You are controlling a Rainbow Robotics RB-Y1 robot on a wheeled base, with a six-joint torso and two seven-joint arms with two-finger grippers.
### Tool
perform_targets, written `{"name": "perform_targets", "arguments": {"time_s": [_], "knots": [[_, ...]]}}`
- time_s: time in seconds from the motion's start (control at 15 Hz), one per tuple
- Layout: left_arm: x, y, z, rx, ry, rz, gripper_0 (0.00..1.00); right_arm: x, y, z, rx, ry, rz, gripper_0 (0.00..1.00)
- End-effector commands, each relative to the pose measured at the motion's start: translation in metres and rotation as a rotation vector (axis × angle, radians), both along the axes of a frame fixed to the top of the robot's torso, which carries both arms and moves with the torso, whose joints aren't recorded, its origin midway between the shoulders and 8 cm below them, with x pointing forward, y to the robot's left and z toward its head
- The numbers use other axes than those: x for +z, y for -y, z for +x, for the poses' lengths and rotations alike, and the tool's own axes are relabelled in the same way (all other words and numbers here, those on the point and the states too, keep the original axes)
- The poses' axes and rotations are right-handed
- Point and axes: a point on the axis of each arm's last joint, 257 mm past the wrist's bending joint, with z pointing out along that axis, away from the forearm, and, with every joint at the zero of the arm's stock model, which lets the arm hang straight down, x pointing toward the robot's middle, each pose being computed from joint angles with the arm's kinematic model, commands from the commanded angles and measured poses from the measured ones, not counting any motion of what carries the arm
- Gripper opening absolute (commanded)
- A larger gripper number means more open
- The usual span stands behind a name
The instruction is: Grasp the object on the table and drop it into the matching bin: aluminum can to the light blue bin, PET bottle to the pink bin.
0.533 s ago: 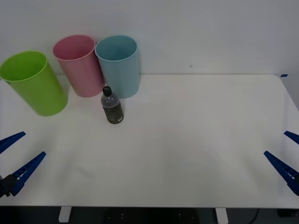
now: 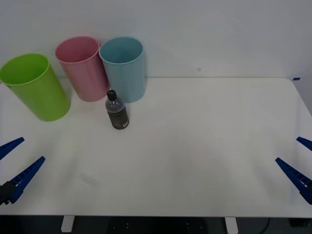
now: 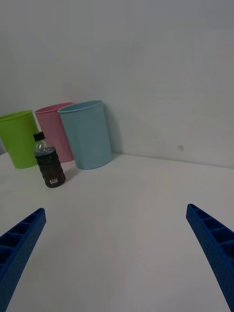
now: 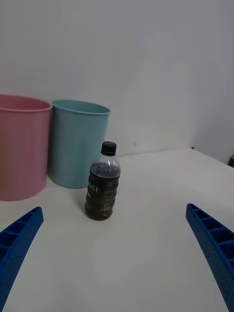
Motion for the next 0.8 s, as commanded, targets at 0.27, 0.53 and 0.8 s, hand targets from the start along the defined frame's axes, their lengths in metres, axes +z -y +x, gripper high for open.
{"name": "perform_targets", "arguments": {"time_s": [0.27, 0.53, 0.8], "knots": [[-0.020, -0.006, -0.001, 0.052, -0.049, 0.005, 1.00, 0.000, 0.000, 0.000, 0.000, 0.000, 0.000, 1.00], [-0.036, -0.016, 0.011, 0.128, -0.074, 0.037, 1.00, 0.000, 0.000, 0.000, 0.000, 0.000, 0.000, 1.00], [-0.049, 0.000, 0.025, 0.117, -0.092, 0.083, 1.00, 0.000, 0.000, 0.000, 0.000, 0.000, 0.000, 1.00]]}}
